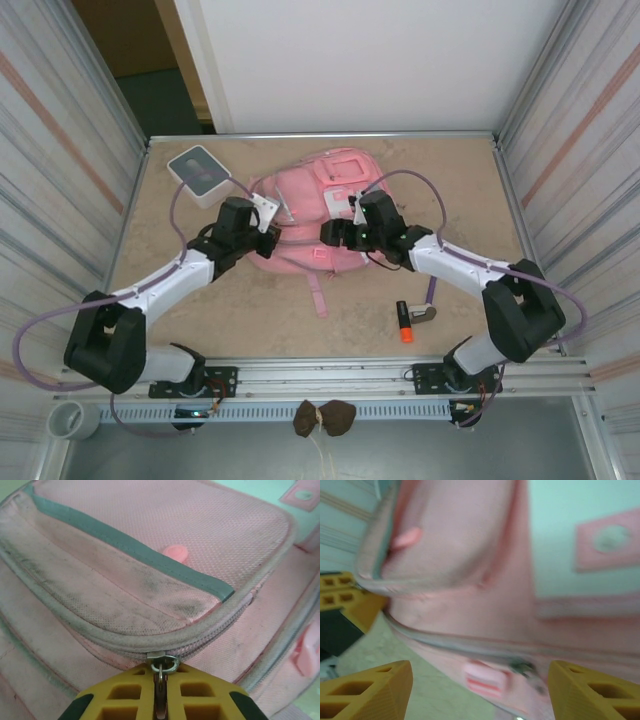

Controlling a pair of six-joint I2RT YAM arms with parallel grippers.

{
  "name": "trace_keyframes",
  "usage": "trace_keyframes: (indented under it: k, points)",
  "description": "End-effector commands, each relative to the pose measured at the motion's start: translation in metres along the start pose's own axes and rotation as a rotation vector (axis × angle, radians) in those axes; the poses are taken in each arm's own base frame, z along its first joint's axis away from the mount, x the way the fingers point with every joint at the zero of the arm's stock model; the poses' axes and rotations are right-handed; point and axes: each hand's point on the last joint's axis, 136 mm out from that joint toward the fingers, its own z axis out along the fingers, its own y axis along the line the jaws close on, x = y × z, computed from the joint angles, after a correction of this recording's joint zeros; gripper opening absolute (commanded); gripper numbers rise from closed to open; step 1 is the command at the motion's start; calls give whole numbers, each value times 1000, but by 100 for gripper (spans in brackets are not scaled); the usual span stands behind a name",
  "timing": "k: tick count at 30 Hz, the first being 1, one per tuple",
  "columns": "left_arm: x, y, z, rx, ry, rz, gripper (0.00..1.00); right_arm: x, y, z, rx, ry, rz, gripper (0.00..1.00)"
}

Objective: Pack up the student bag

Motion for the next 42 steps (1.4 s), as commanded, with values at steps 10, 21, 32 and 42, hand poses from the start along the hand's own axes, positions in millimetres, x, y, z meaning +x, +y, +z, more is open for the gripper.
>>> trace_keyframes:
  k: [10, 21, 32, 42]
  points:
    - [-12, -53, -1, 128, -60, 37, 0, -26, 7, 43, -17, -19, 219, 69]
    - [12, -21, 4, -95, 79, 118, 0, -35, -39, 29, 123, -30, 138, 9]
    - [22, 12, 6, -276, 189, 229, 0, -47, -59, 9, 108, 48, 82, 0]
    - [15, -44, 9, -28, 128, 225, 0, -59, -66, -2, 36, 162, 1, 0]
